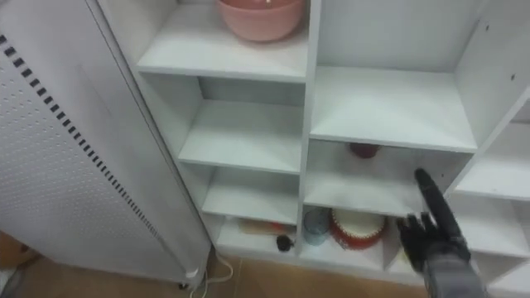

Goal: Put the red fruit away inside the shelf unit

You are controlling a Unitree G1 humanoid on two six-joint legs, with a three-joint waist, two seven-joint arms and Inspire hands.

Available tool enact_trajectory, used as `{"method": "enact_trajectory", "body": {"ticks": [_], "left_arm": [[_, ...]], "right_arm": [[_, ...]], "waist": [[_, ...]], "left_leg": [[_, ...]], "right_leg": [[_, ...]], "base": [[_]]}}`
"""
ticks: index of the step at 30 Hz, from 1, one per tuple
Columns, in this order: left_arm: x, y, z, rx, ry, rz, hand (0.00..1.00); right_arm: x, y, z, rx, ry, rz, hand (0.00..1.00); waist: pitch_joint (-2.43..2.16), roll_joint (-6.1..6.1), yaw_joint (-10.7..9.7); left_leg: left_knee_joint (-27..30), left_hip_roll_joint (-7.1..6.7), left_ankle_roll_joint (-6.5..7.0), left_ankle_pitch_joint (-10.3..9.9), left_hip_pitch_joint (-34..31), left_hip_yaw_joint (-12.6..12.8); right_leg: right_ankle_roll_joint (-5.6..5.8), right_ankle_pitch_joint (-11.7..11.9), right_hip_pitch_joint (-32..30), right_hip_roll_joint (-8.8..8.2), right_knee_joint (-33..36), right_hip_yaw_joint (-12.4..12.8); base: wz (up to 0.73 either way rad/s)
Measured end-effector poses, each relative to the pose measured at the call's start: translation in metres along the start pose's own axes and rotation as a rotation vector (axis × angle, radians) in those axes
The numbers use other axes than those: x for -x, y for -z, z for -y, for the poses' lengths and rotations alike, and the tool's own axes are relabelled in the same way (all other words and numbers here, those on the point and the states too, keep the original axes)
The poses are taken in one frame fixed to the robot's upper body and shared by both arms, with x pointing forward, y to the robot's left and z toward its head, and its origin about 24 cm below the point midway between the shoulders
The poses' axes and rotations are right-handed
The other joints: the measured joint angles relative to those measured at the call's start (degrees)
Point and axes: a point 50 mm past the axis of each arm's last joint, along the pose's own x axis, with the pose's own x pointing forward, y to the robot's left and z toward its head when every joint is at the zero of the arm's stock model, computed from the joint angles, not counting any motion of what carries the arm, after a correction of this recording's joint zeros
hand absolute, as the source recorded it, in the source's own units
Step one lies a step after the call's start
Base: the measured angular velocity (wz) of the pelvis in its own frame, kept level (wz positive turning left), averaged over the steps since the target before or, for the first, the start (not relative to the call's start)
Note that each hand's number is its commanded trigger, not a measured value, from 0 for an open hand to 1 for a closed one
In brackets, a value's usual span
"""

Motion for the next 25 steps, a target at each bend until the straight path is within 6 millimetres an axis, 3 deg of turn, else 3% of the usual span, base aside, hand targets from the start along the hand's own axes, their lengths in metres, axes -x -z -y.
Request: {"method": "enact_trajectory", "body": {"ticks": [4, 8, 11, 12, 13, 18, 23, 25], "left_arm": [[-0.001, -0.014, -0.012, 0.043, 0.025, 0.041, 0.0], [-0.001, -0.023, -0.026, 0.073, 0.023, 0.091, 0.0], [-0.002, -0.019, -0.031, 0.058, 0.02, 0.091, 0.0], [-0.002, -0.011, -0.032, 0.054, 0.02, 0.08, 0.0], [-0.002, 0.0, -0.032, 0.044, 0.026, 0.068, 0.0], [0.002, 0.046, -0.032, 0.021, 0.042, -0.001, 0.0], [0.006, 0.067, -0.03, 0.096, 0.03, -0.033, 0.0], [0.007, 0.071, -0.023, 0.117, 0.042, -0.046, 0.0]], "right_arm": [[0.014, 0.015, 0.078, 0.336, 0.144, -0.128, 0.0], [0.031, 0.025, 0.124, 0.591, 0.195, -0.245, 0.0], [0.051, 0.031, 0.165, 0.714, 0.263, -0.343, 0.0], [0.063, 0.036, 0.185, 0.766, 0.297, -0.399, 0.0], [0.076, 0.042, 0.204, 0.8, 0.331, -0.453, 0.0], [0.127, 0.059, 0.262, 0.879, 0.442, -0.623, 0.0], [0.159, 0.072, 0.288, 0.863, 0.513, -0.706, 0.0], [0.166, 0.084, 0.291, 0.862, 0.508, -0.746, 0.0]], "waist": [[-0.1, 0.45, -1.01], [-0.46, 0.71, -2.42], [-1.6, 0.68, -4.18], [-2.43, 0.24, -4.27], [-2.88, -0.28, -4.34], [-3.58, -1.16, -5.91], [-3.37, -1.29, -6.53], [-2.67, -1.42, -6.92]], "left_leg": [[-8.31, -0.4, 0.51, 2.49, 8.1, -0.07], [-16.25, -0.58, 0.32, 4.77, 14.72, -0.23], [-21.92, -0.36, 0.11, 6.27, 20.74, 0.1], [-24.47, -0.24, 0.13, 7.06, 23.77, 0.77], [-26.58, -0.16, 0.15, 7.48, 26.89, 1.47], [-30.58, -0.1, 0.06, 7.64, 36.94, 1.64], [-33.83, 0.03, 0.06, 7.62, 43.52, 1.93], [-34.34, 0.26, 0.04, 7.58, 44.75, 3.23]], "right_leg": [[0.61, 0.72, 7.99, -0.23, -6.51, -1.06], [0.77, 1.58, 14.45, -0.22, -12.53, -2.58], [1.09, 1.7, 20.58, 0.09, -17.37, -4.46], [1.37, 1.87, 23.34, 0.54, -19.31, -4.46], [1.57, 1.86, 26.25, 0.81, -21.08, -4.45], [2.77, 2.13, 38.29, 1.85, -28.54, -5.43], [3.16, 2.26, 44.37, 2.58, -31.38, -4.19], [3.2, 2.24, 44.89, 2.79, -31.47, -3.42]], "base": [[0.17], [0.11], [0.27], [0.08], [0.0], [0.05], [-0.01], [-0.09]]}}
